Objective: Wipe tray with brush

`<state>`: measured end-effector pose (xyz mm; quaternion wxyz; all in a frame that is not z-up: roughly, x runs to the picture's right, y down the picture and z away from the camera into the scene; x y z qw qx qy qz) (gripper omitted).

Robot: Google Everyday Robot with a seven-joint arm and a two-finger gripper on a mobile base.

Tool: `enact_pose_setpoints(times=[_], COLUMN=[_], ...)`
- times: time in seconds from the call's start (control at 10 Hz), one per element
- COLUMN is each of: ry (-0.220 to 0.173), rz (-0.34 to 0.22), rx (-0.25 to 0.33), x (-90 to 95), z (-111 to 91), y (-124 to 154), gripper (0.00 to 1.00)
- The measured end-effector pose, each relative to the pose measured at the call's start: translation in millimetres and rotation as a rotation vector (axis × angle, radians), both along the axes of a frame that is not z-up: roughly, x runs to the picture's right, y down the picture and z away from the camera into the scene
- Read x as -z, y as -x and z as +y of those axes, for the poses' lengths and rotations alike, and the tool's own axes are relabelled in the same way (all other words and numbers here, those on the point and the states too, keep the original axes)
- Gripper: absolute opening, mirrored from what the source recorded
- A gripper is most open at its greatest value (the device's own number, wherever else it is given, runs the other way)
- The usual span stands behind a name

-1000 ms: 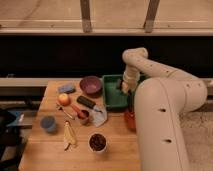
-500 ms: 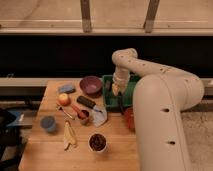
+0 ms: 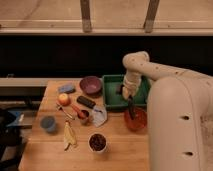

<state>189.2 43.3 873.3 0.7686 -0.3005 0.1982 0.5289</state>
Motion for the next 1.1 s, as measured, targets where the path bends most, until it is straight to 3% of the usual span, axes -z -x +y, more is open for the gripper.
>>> enact_pose_setpoints(times=[0.2, 0.5, 0.8, 1.1], ry=[-0.007, -0.025, -0.039, -0.05], rz=[0.04, 0.049, 0.023, -0.016], rx=[-0.022, -0.026, 0.004, 0.049], x=[1.1, -4.5, -15.6, -25.5], z=[2, -5, -18, -32], y=[-36, -51, -23, 41], gripper=[0.0, 0.0, 0.0, 0.0])
